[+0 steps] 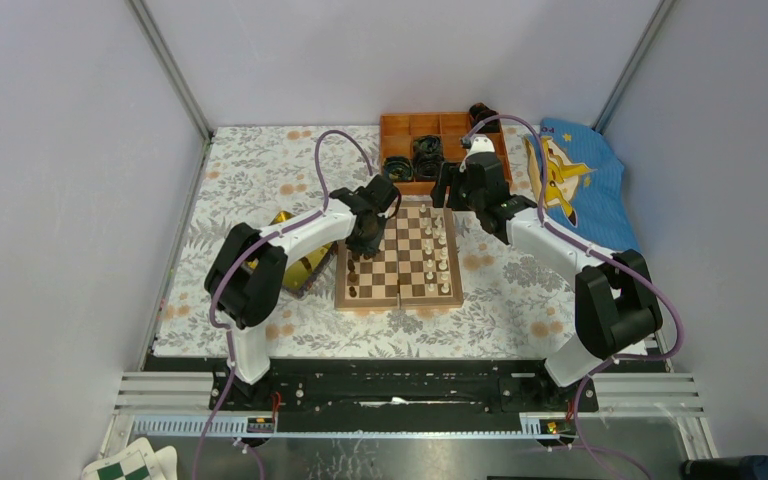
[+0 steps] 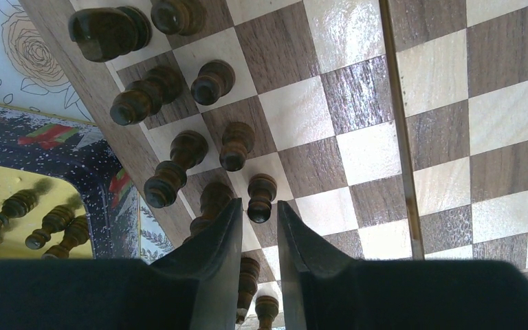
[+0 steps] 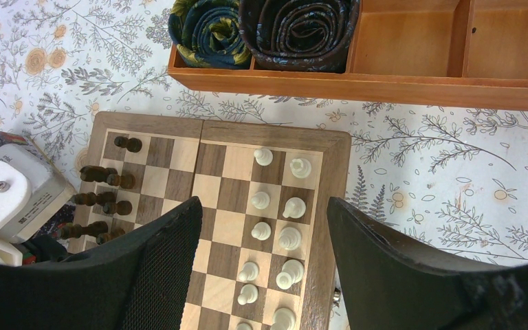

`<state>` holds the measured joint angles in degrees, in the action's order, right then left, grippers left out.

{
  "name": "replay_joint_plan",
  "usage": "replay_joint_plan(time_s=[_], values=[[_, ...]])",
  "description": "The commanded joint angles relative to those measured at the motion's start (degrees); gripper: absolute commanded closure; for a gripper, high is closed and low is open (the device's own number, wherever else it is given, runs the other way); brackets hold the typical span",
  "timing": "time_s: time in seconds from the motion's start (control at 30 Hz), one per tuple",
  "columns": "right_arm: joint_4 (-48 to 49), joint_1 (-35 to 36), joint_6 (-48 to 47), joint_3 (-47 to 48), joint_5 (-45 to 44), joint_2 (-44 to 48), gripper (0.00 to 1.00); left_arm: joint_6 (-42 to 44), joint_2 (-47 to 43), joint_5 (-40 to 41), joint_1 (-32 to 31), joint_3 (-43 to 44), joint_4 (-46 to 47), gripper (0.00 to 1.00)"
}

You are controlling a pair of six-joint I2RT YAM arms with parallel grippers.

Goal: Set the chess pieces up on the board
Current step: Place the chess piece on the chessboard.

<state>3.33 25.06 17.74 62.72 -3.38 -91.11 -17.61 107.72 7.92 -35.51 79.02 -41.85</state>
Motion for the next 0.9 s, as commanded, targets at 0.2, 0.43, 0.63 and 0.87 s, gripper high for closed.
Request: replay_joint_plan(time_s=[0.2, 0.43, 0.63, 0.87], values=[[2.29, -0.41, -0.22, 0.12, 0.83, 1.02, 0.26, -0.54, -3.10, 0.11, -0.35, 3.62, -2.29, 0.68], [2.20, -0.39, -0.23, 0.04, 0.87, 1.45, 0.26, -2.70, -8.39, 1.72, -2.53, 7.07, -4.99, 0.68], [2.25, -0.37, -0.22, 0.12, 1.46, 1.76, 0.25, -5.50, -14.97, 9.40, 0.01, 3.48, -4.69, 0.63], [2.29, -0.36, -0.15, -0.05, 2.39, 2.33, 0.25, -9.49, -20.52, 5.22, 10.75, -6.15, 1.37, 0.59]])
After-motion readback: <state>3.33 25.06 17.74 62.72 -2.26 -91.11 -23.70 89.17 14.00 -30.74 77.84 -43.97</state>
